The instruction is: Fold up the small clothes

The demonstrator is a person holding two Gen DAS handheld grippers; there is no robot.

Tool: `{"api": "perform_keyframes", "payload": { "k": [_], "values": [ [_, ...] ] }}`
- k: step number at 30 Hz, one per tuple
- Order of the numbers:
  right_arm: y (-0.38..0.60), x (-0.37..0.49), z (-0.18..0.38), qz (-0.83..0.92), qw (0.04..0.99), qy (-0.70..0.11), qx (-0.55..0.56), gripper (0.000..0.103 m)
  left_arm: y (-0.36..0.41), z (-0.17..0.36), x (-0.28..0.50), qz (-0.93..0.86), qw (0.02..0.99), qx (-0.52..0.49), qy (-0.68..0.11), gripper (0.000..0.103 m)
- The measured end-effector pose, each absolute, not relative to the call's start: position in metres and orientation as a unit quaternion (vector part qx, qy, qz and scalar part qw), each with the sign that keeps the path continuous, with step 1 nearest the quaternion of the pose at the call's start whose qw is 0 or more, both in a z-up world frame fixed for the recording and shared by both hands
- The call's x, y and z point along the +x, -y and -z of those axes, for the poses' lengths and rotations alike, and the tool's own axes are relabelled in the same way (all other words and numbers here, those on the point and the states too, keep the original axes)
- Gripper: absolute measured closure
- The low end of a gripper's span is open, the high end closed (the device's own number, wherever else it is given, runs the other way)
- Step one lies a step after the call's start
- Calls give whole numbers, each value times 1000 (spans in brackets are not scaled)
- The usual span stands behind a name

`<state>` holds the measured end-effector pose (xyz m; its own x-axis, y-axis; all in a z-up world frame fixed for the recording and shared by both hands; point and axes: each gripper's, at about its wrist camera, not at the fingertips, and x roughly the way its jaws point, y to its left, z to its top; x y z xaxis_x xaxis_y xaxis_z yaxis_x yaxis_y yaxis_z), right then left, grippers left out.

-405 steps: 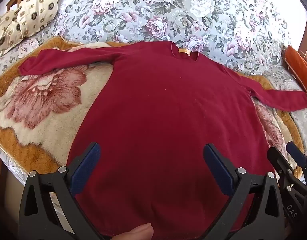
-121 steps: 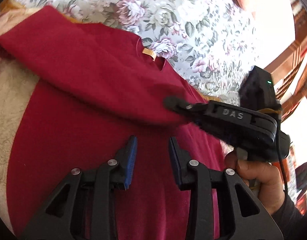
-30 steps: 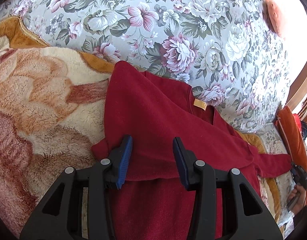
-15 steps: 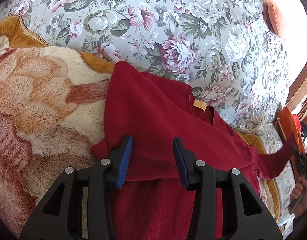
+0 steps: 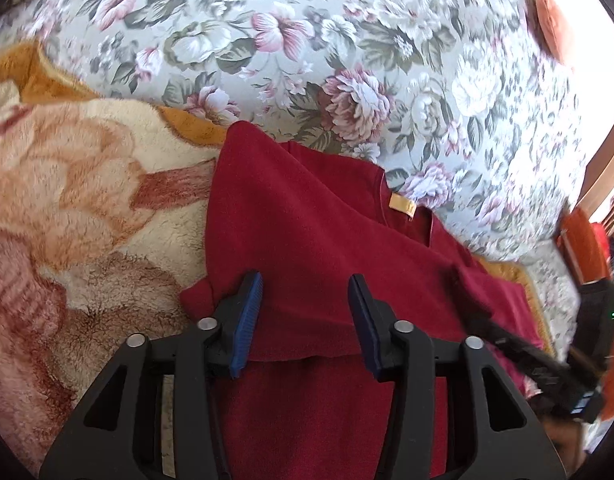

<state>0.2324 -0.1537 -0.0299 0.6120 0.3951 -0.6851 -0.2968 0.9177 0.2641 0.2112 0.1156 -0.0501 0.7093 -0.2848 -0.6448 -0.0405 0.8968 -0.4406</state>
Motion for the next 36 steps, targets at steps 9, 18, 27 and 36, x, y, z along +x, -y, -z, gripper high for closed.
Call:
{"api": "perform_keyframes", "payload": {
  "k": [9, 18, 27, 36],
  "values": [
    [183, 160, 41, -177, 902, -393, 18, 68, 8, 24, 224, 219, 876, -173, -393, 31],
    [184, 155, 44, -165, 914, -370, -1, 67, 45, 52, 255, 252, 829, -237, -439, 31],
    [187, 161, 46, -171, 915, -364, 11, 67, 54, 54, 285, 181, 829, -219, -482, 98],
    [189, 163, 48, -173, 916, -361, 13, 67, 76, -74, 262, 264, 879, -167, -361, 97]
  ]
}}
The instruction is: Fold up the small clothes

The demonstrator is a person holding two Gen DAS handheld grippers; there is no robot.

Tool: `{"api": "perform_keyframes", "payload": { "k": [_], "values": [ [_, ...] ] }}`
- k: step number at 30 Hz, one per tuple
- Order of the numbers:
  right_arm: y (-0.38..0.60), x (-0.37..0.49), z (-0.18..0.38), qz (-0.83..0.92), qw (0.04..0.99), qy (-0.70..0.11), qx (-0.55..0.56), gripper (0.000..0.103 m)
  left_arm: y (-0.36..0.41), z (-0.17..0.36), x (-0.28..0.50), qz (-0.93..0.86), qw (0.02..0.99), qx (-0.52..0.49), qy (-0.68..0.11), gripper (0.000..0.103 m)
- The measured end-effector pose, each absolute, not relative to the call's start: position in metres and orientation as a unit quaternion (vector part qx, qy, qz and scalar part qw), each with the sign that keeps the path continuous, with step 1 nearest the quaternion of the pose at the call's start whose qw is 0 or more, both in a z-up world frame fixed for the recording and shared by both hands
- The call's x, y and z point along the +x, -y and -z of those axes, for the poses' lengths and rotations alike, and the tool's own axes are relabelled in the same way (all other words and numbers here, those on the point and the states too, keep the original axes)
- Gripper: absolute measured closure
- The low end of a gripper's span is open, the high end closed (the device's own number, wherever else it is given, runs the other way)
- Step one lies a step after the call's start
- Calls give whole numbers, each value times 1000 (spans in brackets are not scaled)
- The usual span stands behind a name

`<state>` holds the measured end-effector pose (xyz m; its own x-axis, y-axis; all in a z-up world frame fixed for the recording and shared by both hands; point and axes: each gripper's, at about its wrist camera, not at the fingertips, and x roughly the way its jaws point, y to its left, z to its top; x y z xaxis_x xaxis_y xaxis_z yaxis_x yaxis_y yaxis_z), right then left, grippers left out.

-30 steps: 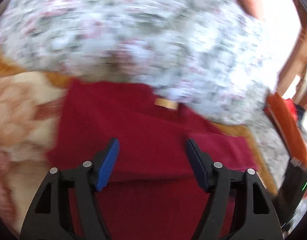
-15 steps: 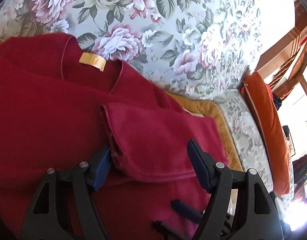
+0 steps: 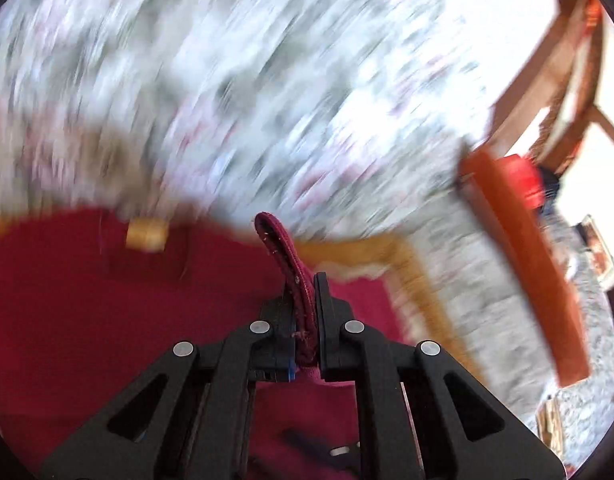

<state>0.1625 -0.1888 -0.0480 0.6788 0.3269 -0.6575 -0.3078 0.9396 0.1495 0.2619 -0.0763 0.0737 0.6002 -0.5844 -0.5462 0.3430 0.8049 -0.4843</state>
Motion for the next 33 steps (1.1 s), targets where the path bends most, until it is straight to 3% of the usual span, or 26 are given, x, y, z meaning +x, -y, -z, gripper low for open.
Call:
{"api": "perform_keyframes", "payload": {
  "k": [5, 10, 21, 28, 32, 33],
  "values": [
    [189, 162, 48, -173, 916, -361, 13, 67, 35, -120, 266, 236, 902, -169, -319, 97],
    [188, 158, 48, -173, 916, -361, 12, 67, -23, -107, 262, 189, 908, -174, -330, 97],
    [188, 159, 48, -173, 916, -361, 12, 67, -114, 34, 271, 44, 879, -198, -432, 97],
    [188, 160, 49, -174, 916, -361, 13, 67, -136, 45, 260, 22, 872, -215, -439, 77],
    [189, 161, 49, -174, 916, -361, 13, 67, -137, 17, 242, -40, 905, -196, -377, 58],
    [189, 161, 49, -174, 916, -361, 13, 67, -134, 12, 240, -36, 911, -192, -362, 58]
  ]
}}
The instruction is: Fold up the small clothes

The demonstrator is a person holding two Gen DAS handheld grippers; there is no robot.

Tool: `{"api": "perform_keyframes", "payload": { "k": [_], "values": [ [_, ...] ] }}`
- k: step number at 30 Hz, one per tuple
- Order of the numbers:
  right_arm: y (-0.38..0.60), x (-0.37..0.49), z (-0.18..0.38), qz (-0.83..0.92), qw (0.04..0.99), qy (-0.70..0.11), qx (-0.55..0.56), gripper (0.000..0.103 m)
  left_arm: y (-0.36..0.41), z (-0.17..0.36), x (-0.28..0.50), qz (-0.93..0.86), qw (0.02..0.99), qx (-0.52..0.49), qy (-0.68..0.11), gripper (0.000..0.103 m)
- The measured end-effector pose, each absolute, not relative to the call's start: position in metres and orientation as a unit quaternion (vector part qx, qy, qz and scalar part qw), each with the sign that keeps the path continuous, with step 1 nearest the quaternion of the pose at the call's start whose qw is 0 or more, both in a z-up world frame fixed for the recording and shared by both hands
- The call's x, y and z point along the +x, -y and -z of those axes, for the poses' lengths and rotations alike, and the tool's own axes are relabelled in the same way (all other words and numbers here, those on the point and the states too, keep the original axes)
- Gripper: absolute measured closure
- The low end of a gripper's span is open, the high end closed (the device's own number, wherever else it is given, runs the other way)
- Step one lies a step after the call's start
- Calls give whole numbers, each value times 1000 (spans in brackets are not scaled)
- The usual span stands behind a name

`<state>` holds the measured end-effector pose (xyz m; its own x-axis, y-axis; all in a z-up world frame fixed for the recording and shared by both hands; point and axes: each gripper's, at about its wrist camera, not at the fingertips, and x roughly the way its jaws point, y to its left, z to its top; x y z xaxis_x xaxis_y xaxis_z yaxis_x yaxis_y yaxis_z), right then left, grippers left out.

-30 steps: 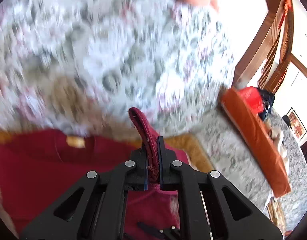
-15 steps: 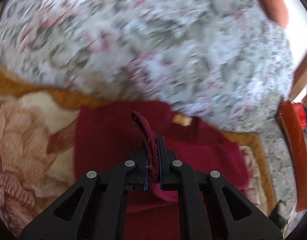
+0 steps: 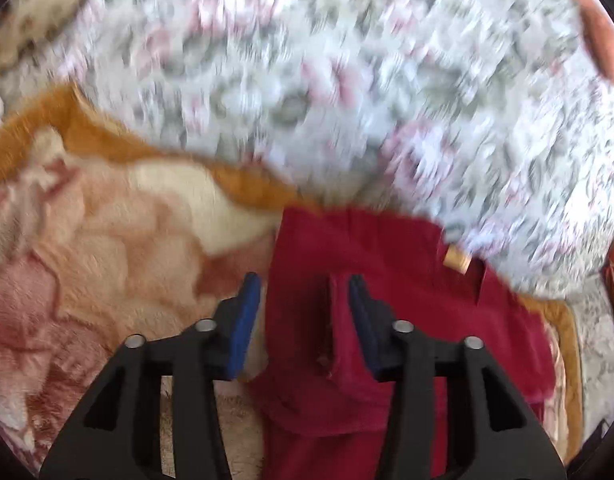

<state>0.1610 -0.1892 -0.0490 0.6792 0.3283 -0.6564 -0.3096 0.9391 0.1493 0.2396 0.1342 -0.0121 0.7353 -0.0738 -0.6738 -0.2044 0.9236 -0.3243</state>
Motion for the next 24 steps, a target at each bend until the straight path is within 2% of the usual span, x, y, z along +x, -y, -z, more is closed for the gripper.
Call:
{"api": "perform_keyframes", "payload": {
  "k": [2, 3, 4, 5, 8, 13, 18, 21, 24],
  "values": [
    [189, 161, 49, -174, 916, -361, 13, 67, -114, 10, 242, 7, 920, -170, -354, 60],
    [190, 161, 49, -174, 916, -361, 13, 67, -102, 14, 245, 19, 921, -147, -360, 66],
    [189, 160, 49, -174, 916, -361, 13, 67, -91, 20, 247, 19, 921, -122, -368, 78],
    [190, 161, 49, -174, 916, -361, 13, 67, -85, 28, 249, 18, 919, -109, -379, 84],
    [190, 161, 50, -174, 916, -362, 13, 67, -90, 54, 249, 19, 909, -135, -394, 89],
    [195, 163, 38, -185, 908, -375, 30, 66, -102, 55, 244, 35, 908, -168, -383, 89],
    [239, 187, -9, -144, 940, -308, 33, 66, -93, 56, 244, 30, 911, -157, -379, 89],
    [250, 230, -4, -179, 919, -351, 9, 66, -99, 57, 244, 38, 910, -170, -377, 89],
    [257, 252, 38, -184, 886, -424, -44, 66, -103, 58, 244, 48, 909, -180, -373, 89]
  ]
}}
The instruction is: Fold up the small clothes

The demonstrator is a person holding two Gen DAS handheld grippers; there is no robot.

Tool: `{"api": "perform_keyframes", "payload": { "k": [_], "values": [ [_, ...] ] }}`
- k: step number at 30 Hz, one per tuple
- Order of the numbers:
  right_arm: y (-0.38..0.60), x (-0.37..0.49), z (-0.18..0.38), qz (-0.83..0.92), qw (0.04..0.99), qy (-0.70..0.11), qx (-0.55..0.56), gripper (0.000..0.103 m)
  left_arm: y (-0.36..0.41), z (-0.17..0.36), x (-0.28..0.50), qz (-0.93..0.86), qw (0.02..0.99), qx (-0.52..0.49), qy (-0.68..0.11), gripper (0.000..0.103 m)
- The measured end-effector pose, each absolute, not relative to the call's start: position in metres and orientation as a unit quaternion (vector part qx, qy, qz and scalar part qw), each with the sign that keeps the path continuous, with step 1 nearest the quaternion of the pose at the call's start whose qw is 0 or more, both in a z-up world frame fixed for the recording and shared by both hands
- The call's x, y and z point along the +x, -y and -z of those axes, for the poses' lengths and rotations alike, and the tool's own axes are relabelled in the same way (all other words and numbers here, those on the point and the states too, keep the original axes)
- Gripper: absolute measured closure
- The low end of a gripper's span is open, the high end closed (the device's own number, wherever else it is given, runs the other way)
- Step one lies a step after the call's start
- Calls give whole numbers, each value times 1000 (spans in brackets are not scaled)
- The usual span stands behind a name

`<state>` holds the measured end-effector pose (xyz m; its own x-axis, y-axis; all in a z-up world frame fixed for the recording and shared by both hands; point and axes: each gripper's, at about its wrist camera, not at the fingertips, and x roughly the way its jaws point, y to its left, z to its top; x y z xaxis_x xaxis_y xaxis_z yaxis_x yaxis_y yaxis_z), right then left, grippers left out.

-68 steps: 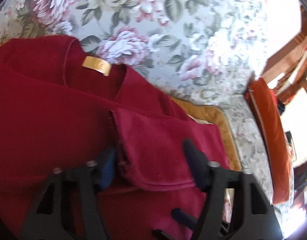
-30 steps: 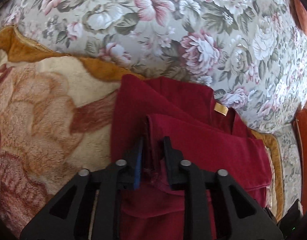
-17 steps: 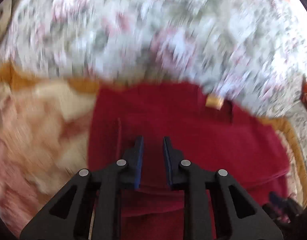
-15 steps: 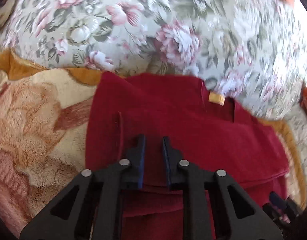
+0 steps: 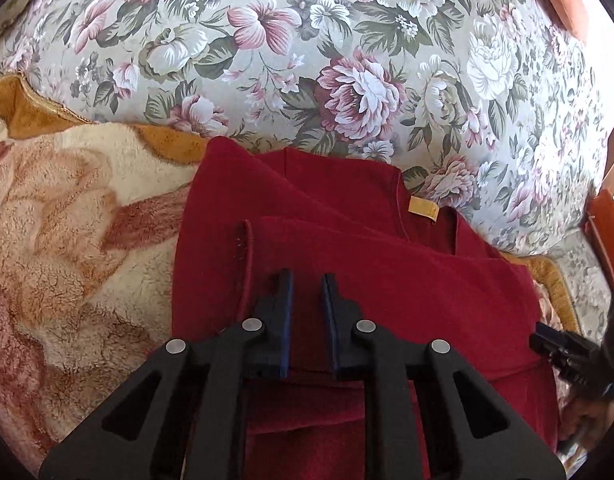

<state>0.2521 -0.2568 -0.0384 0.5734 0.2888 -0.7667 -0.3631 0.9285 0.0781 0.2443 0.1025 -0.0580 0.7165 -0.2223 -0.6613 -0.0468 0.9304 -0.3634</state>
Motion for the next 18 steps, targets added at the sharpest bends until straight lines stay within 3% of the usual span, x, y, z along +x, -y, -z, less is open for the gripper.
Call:
{"api": "perform_keyframes", "payload": {
  "k": [3, 7, 11, 15, 17, 18],
  "values": [
    [274, 247, 35, -211, 888, -408, -3, 66, -106, 60, 244, 55, 907, -193, -370, 89],
    [262, 247, 21, -211, 882, -416, -59, 67, -107, 61, 244, 56, 908, -196, -366, 89],
    [263, 276, -11, -172, 912, -369, -43, 66, -106, 61, 245, 56, 908, -195, -365, 89],
    [253, 322, 7, -137, 894, -426, -31, 66, -106, 61, 245, 58, 908, -197, -364, 89],
    [253, 339, 39, -125, 861, -492, -28, 65, -106, 62, 245, 57, 908, -197, -364, 89],
    [257, 337, 36, -126, 871, -474, -11, 65, -106, 62, 245, 57, 909, -197, -364, 89]
  ]
}}
